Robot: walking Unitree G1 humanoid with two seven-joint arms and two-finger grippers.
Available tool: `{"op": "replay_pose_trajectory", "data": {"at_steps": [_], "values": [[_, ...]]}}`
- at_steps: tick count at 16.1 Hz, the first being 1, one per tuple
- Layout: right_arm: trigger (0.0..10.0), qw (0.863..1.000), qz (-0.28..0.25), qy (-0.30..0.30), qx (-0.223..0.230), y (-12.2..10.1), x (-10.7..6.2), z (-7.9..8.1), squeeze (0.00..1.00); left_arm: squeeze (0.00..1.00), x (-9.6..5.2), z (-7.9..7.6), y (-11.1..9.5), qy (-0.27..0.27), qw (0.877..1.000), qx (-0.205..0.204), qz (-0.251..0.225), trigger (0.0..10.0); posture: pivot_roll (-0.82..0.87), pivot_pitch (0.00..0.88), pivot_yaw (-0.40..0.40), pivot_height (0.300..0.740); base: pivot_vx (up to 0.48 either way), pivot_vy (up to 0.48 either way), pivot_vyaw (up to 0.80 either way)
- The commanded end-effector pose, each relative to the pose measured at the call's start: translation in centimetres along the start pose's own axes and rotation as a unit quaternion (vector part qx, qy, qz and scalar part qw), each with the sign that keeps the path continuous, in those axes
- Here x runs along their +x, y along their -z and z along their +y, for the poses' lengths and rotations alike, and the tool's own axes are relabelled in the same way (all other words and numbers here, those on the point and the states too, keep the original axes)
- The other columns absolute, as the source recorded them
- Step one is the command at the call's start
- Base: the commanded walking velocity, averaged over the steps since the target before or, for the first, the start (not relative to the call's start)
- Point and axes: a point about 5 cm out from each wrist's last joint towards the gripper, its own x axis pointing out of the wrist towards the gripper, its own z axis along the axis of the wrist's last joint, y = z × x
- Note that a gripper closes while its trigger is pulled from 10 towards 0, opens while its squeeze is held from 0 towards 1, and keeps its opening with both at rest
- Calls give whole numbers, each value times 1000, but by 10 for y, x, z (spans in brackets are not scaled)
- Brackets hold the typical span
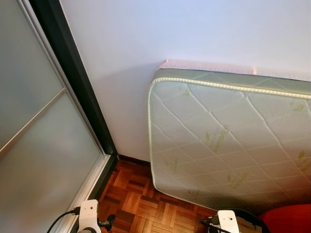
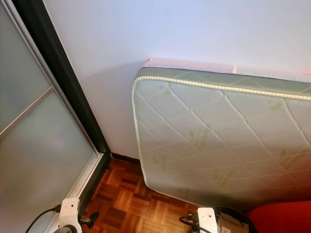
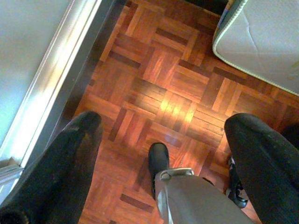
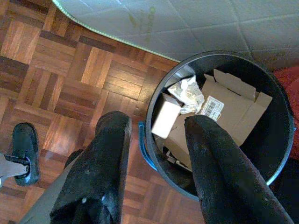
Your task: Clean up the room
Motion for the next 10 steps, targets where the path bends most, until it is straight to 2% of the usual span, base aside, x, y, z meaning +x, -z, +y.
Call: {"op": "replay_pose_trajectory", "data": {"at_steps": [1, 8, 10], "values": [[10000, 995, 2, -31, 97, -45, 8, -19, 0, 0, 0, 3, 8, 7, 998, 15, 63, 10000, 125, 38, -6, 740, 0, 0, 0], [10000, 995, 1, -29, 94, -45, 8, -20, 0, 0, 0, 3, 8, 6, 998, 15, 63, 10000, 130, 37, -9, 740, 0, 0, 0], [10000, 992, 6, -41, 123, -40, 8, -15, 0, 0, 1, 3, 4, 0, 999, 8, 52, 10000, 141, 11, -5, 740, 0, 0, 0]]}}
